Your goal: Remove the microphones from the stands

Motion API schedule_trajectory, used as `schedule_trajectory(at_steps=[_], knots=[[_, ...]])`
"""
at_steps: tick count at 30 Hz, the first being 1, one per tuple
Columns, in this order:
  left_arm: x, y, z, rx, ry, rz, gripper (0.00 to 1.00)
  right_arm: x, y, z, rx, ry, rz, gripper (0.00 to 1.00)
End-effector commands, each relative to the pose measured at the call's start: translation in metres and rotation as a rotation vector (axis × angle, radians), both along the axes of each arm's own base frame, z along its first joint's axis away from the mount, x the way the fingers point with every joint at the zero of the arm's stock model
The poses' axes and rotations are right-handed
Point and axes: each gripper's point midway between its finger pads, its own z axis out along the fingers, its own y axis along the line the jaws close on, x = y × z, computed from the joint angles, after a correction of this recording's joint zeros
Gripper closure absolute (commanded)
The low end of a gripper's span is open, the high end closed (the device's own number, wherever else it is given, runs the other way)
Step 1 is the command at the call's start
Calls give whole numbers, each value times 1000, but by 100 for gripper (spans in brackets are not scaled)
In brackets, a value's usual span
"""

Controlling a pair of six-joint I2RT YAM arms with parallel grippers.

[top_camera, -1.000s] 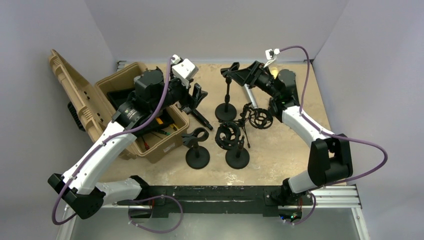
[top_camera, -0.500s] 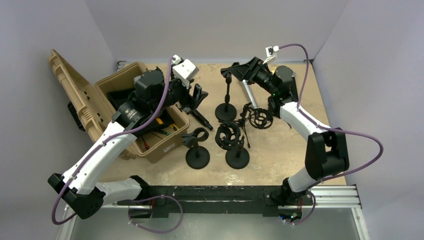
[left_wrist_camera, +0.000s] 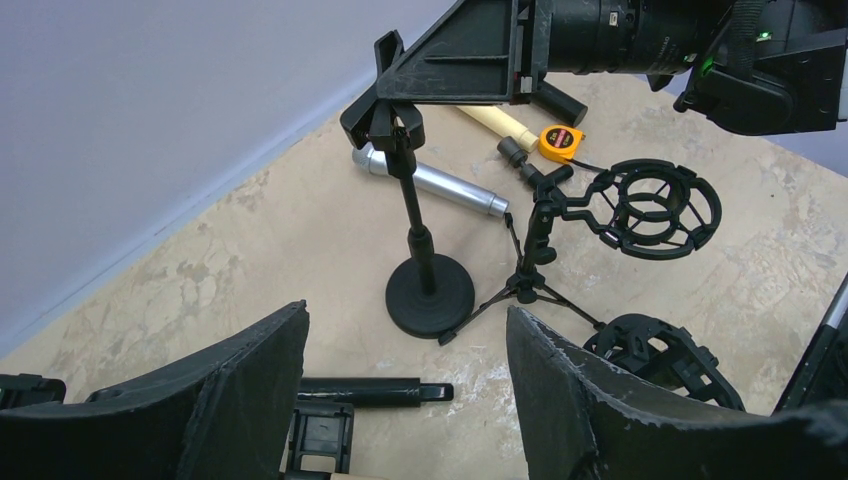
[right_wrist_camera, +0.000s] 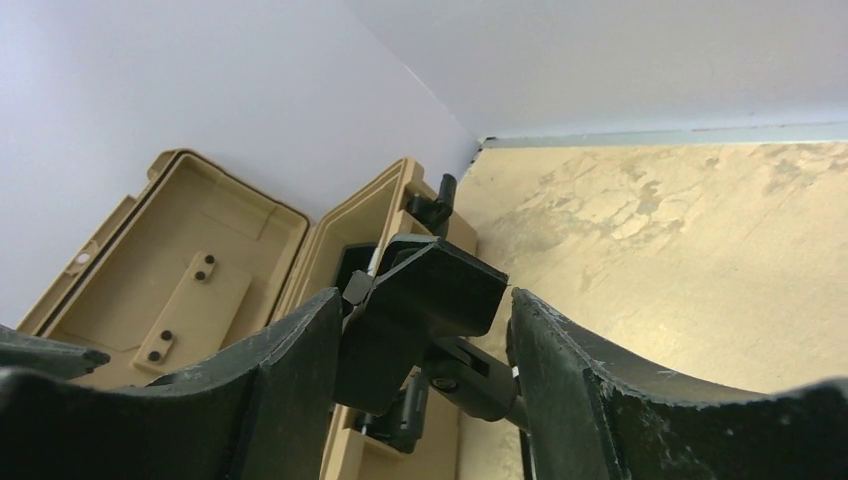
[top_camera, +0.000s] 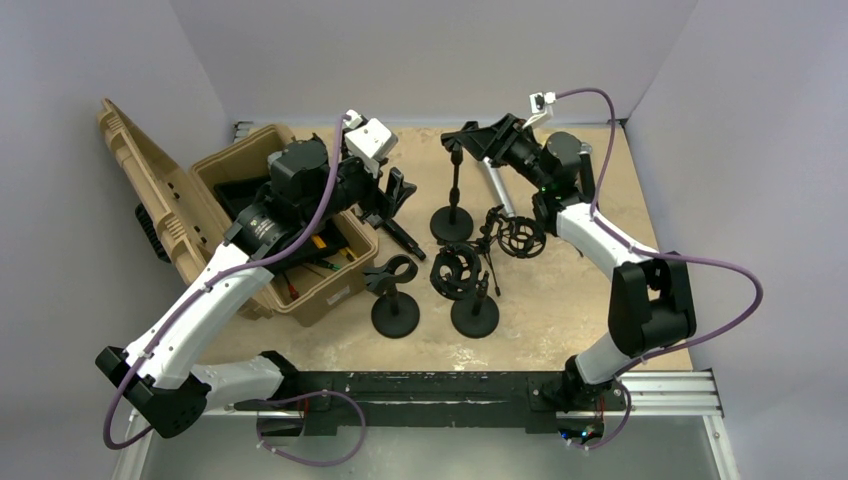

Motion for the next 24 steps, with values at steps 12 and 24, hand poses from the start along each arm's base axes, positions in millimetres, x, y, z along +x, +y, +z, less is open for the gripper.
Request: schedule_trajectory(at_steps=[12, 24], knots=[[3, -5, 7, -15, -33, -7, 29, 14, -38, -105, -334, 136, -194, 43], [3, -6, 4, -9, -29, -8, 29, -6, -38, -144, -395, 189, -183, 45]])
